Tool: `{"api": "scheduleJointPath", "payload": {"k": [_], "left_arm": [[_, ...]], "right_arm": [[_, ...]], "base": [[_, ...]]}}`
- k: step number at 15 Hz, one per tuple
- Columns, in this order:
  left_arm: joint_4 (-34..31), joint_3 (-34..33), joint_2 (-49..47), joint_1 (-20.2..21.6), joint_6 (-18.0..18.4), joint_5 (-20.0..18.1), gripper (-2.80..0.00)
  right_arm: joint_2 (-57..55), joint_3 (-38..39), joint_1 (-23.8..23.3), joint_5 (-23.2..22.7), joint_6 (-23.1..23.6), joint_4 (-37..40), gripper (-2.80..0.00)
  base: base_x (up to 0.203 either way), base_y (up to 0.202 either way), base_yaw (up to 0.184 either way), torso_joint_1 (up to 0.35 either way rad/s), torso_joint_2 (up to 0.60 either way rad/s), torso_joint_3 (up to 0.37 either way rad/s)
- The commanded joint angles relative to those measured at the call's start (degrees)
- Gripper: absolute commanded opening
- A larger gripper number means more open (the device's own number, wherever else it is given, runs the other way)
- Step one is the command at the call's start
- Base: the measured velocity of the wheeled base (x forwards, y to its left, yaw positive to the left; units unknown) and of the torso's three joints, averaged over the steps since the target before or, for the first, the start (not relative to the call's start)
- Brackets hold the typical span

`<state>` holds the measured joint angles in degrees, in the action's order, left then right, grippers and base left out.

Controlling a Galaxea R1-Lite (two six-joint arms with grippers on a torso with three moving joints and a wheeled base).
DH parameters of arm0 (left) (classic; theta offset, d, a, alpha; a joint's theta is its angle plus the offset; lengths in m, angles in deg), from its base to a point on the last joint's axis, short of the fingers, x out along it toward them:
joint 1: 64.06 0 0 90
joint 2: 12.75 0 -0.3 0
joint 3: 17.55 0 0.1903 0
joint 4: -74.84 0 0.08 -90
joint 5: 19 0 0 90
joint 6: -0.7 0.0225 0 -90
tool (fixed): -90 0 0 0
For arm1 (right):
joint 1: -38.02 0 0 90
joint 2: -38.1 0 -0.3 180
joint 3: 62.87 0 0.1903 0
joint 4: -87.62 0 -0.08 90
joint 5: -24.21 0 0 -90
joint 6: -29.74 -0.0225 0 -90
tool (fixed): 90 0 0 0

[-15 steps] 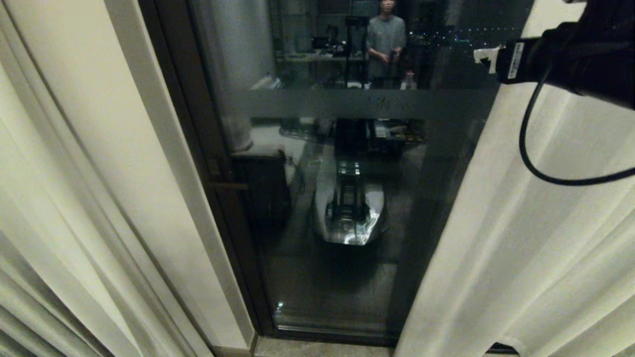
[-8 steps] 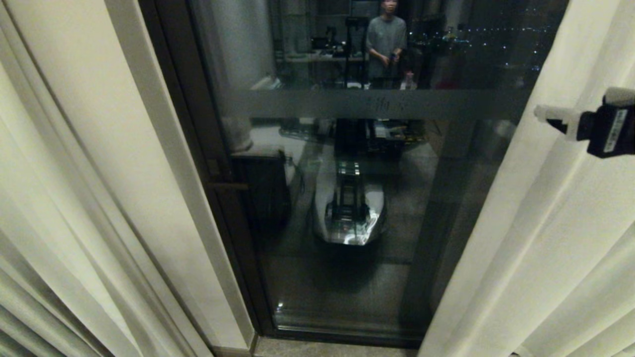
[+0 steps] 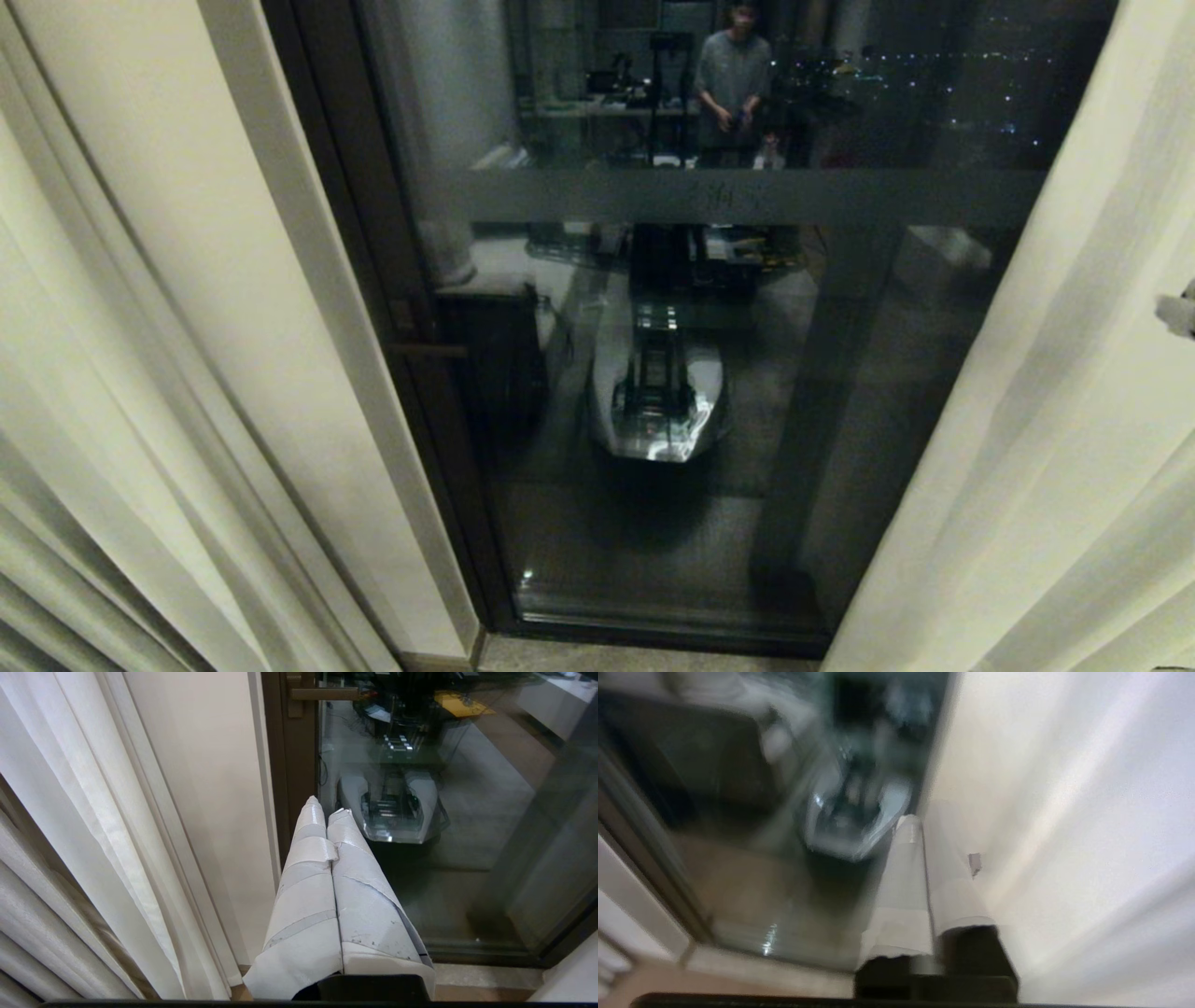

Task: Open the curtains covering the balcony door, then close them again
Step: Close the inner curtains on both sides

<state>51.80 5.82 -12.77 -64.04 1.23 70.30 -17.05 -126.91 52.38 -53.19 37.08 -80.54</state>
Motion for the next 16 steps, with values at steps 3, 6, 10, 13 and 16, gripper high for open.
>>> {"api": "scheduleJointPath", "payload": {"k": [3,6,10,13,16], "left_arm": [[0.02,0.00,0.02,0.01,0.00,0.00,-2.80],[0.02,0.00,0.02,-0.02,0.00,0.00,-2.80],[0.02,0.00,0.02,-0.02,0.00,0.00,-2.80],[0.02,0.00,0.02,0.06,0.00,0.00,-2.80],[0.02,0.00,0.02,0.06,0.00,0.00,-2.80]], "right_arm": [[13.24,14.65,-13.18,-8.62,-2.03,3.89,-2.80],[24.72,26.98,-17.21,-13.90,-2.00,4.18,-2.80],[37.34,38.09,-15.58,-15.27,-1.69,2.28,-2.80],[44.98,40.42,-14.44,-15.55,-1.34,5.12,-2.80],[52.45,40.57,-14.29,-15.57,-1.08,11.01,-2.80]], "base": [[0.000,0.000,0.000,0.000,0.00,0.000],[0.000,0.000,0.000,0.000,0.00,0.000],[0.000,0.000,0.000,0.000,0.00,0.000],[0.000,0.000,0.000,0.000,0.00,0.000],[0.000,0.000,0.000,0.000,0.00,0.000]]}}
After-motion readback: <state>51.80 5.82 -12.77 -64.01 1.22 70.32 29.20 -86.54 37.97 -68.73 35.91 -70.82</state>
